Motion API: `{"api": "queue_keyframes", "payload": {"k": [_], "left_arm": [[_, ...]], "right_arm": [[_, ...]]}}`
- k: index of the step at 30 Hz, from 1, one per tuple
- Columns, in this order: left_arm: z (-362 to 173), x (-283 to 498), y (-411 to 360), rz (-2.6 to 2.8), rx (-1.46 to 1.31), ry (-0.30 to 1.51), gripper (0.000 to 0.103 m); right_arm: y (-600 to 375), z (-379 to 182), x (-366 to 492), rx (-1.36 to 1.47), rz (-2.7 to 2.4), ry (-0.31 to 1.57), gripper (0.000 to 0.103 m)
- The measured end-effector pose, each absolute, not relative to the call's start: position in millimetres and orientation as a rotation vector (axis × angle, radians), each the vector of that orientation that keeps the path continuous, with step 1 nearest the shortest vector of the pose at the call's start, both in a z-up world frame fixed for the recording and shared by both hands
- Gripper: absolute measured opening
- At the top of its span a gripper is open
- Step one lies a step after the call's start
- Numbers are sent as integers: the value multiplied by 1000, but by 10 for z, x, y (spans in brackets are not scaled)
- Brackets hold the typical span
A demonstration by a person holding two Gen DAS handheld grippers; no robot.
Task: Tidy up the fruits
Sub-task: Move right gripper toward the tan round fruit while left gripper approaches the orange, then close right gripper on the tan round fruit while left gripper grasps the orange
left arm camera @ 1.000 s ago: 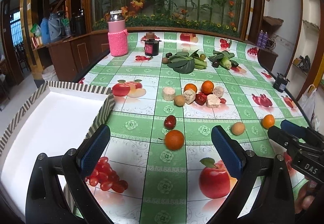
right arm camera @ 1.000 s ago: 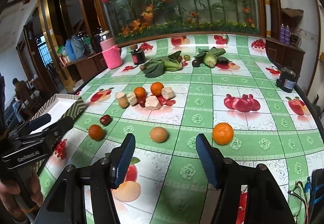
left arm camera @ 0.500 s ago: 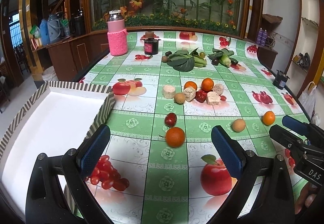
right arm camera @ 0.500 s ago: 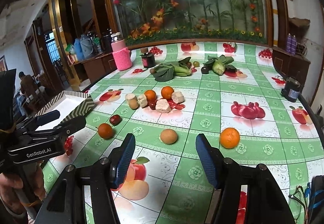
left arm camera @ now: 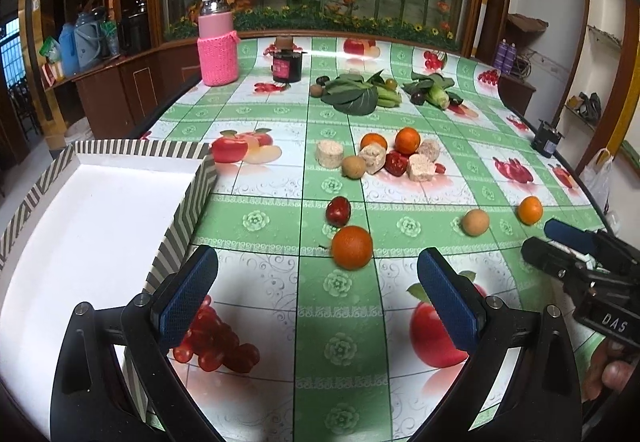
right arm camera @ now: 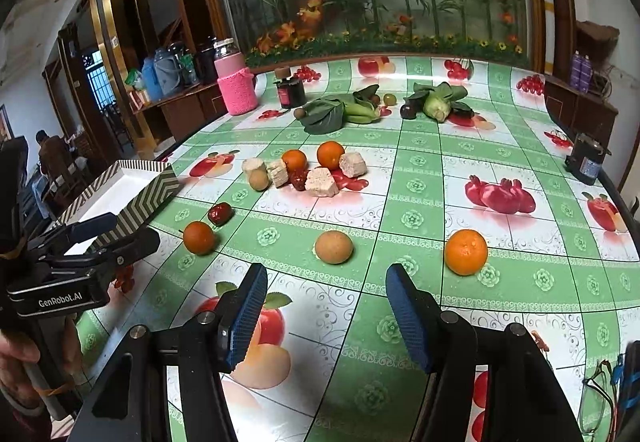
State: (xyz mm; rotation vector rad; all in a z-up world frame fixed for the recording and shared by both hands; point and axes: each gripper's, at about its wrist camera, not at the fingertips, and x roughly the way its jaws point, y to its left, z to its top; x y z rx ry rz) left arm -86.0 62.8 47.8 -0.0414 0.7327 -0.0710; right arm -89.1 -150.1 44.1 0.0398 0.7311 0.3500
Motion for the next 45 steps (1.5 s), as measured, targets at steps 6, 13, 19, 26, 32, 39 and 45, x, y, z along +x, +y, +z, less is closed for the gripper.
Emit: {"api": "queue_keyframes", "payload": {"k": [6,13,19,26,32,39,45], "left_arm": [[428,-840,601,-76,-38,755,101],[430,-850,596,-37,-27,739,101],[433,-838,586,-39,-22,738,101],[412,-823,576,-44,-28,752,101],[409,-821,570,-38,-24,751,101],[425,-801,589,-24,-31,748,101],[421,-784,567,-34,-25,760,101]], "right_arm": [[-1497,428,-870,49,349,732,61],[-1497,404,-855,56,350,740,61],[-1504,391,-849,57,346,746,61],[-1493,385,-863,50,349,744,61],[-1480,386,-852,46,350,747,61],[-1448,390,-850,33,350,748,61],[-1415,381,-818,19,351,759,61]]}}
